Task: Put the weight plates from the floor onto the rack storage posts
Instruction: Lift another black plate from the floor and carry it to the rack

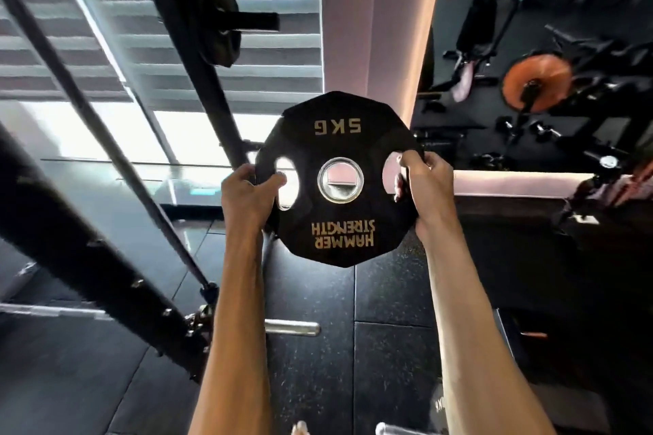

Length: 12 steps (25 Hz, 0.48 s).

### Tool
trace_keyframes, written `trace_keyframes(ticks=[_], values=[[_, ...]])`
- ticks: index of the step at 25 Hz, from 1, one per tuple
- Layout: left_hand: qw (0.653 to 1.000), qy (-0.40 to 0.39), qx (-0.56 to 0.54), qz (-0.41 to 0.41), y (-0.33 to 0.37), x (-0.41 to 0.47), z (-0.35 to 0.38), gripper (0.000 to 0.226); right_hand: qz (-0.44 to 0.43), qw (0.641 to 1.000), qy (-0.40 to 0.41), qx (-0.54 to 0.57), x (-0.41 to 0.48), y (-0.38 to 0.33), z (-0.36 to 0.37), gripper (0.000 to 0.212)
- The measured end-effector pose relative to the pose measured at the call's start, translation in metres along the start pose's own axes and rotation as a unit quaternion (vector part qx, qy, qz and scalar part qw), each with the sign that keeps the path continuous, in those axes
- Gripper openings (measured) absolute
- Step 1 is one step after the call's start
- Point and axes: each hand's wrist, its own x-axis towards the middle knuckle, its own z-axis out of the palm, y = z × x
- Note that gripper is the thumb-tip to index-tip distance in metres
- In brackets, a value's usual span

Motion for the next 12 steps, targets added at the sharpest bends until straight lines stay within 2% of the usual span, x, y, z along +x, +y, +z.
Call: trace_keyframes(ticks=[8,12], values=[[0.997,-0.066,0.027,0.017,0.019,0.119,0.106,0.013,0.003,0.996,0.084,0.013,0.129,0.004,0.018,0.01],[0.993,-0.085,0.045,0.068,0.035,0.179,0.14,0.02,-0.008,0.994,0.101,0.046,0.18,-0.002,0.036,0.012]])
